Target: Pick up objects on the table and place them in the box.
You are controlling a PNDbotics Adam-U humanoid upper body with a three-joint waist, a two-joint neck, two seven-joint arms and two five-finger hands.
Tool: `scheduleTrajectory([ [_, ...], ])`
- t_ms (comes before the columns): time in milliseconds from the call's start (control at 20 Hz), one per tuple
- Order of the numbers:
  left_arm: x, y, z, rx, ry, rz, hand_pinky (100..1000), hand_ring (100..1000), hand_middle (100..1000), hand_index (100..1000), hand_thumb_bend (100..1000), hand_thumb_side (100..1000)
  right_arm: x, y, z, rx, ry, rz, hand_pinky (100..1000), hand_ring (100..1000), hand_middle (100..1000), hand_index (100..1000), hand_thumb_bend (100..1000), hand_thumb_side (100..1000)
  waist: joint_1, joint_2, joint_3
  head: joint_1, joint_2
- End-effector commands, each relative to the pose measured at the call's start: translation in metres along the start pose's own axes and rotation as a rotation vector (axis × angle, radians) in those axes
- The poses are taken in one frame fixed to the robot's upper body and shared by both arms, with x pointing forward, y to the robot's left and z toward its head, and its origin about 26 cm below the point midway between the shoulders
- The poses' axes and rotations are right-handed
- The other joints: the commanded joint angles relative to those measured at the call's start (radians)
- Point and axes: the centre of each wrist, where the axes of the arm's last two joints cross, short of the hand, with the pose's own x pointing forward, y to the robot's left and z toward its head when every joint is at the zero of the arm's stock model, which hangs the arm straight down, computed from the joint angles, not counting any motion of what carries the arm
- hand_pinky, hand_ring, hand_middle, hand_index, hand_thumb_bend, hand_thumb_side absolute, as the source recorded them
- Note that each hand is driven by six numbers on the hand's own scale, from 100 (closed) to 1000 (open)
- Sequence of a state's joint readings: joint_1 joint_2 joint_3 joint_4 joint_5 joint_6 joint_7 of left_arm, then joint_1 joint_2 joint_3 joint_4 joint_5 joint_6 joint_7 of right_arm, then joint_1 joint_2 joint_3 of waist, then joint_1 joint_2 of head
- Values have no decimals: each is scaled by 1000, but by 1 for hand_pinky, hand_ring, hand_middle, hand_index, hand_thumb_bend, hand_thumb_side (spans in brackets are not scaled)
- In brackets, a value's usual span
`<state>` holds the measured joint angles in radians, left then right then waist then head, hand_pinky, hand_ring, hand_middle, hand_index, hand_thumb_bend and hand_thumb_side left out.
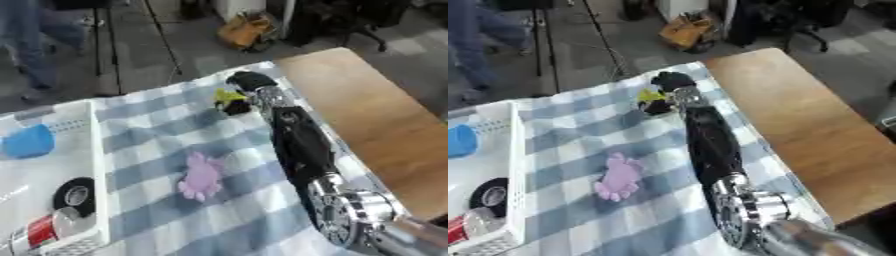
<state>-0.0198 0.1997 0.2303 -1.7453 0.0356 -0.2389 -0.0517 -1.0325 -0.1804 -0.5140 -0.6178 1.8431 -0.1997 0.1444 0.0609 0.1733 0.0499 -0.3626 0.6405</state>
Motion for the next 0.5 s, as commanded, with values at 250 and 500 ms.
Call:
scheduleTrajectory([
  [250,6,1,-5,-8,-35,-5,507,640,696,706,382,911,-3,-19,-2,-67,5,67,1000,993,957,968,491,833,15,6,0,-3,-11],
  [500,7,0,-6,-12,-36,-2,507,640,697,707,382,912,-5,-30,0,-154,79,134,1000,1000,981,976,478,798,16,8,0,-6,-16],
])
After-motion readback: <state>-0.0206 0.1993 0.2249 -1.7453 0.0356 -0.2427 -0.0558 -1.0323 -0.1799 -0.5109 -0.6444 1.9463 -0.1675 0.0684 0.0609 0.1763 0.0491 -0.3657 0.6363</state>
